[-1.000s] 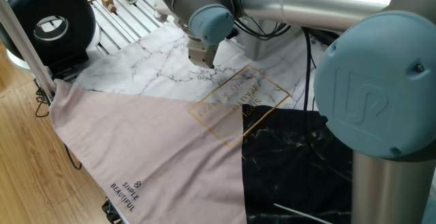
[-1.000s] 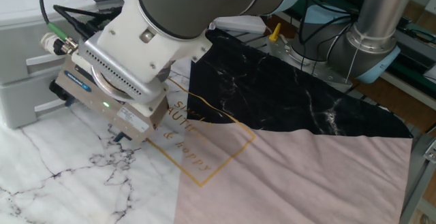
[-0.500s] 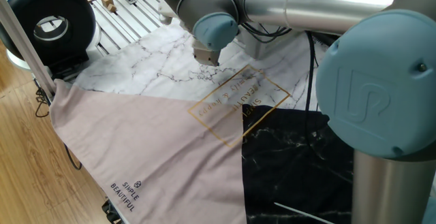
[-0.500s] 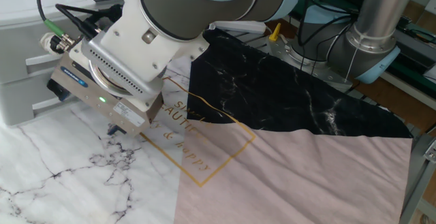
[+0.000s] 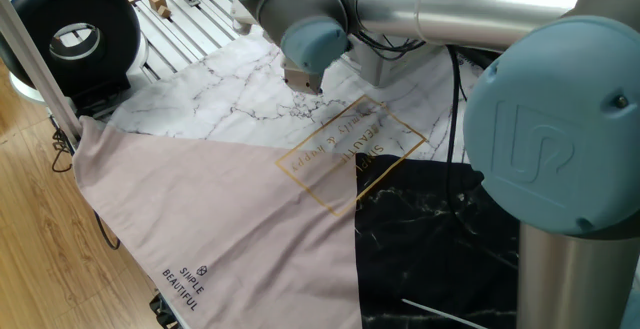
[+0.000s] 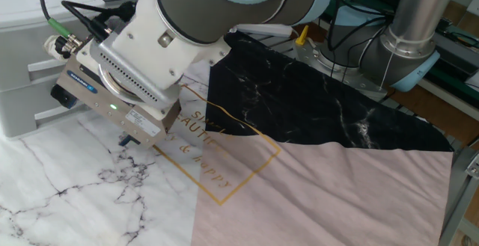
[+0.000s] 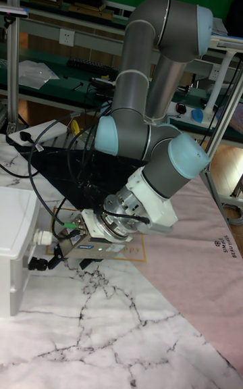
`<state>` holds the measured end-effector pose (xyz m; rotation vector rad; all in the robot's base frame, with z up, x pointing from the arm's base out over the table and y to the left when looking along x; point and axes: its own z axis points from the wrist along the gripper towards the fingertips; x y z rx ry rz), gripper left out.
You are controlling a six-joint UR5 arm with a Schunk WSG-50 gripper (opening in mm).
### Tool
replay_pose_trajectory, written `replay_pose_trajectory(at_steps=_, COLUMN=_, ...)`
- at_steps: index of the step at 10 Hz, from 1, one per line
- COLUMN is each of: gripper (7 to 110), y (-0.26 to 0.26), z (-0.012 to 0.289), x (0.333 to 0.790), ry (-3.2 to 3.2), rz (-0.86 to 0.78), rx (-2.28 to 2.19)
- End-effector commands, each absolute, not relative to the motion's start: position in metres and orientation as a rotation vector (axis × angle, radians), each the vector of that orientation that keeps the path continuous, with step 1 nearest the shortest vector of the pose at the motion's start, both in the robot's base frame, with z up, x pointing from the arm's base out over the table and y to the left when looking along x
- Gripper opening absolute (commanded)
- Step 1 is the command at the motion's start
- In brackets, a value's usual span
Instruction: Put things in the drawer
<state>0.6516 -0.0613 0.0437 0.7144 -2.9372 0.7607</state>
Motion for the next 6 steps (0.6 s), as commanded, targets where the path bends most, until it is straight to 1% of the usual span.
replay_pose_trajectory(at_steps=1, gripper=88, y=0.009, z=0.05, x=0.634, ry=-3.022, rz=0.399, rx=0.512)
replay_pose_trajectory(at_steps=2, gripper=66, y=0.03, z=0.05, x=0.632, ry=-3.073, rz=0.258, rx=0.425)
replay_pose_trajectory(at_steps=3, gripper=66, y=0.065, z=0.057, x=0.627, ry=-3.12, rz=0.032, rx=0.311)
replay_pose_trajectory(at_steps=4, gripper=66, y=0.094, z=0.073, x=0.619, ry=-3.118, rz=-0.147, rx=0.192)
replay_pose_trajectory(at_steps=5, gripper=66, y=0.086, z=0.082, x=0.616, ry=-3.121, rz=-0.096, rx=0.186)
replay_pose_trajectory(at_steps=6, gripper=66, y=0.088, z=0.09, x=0.611, ry=-3.124, rz=-0.13, rx=0.167)
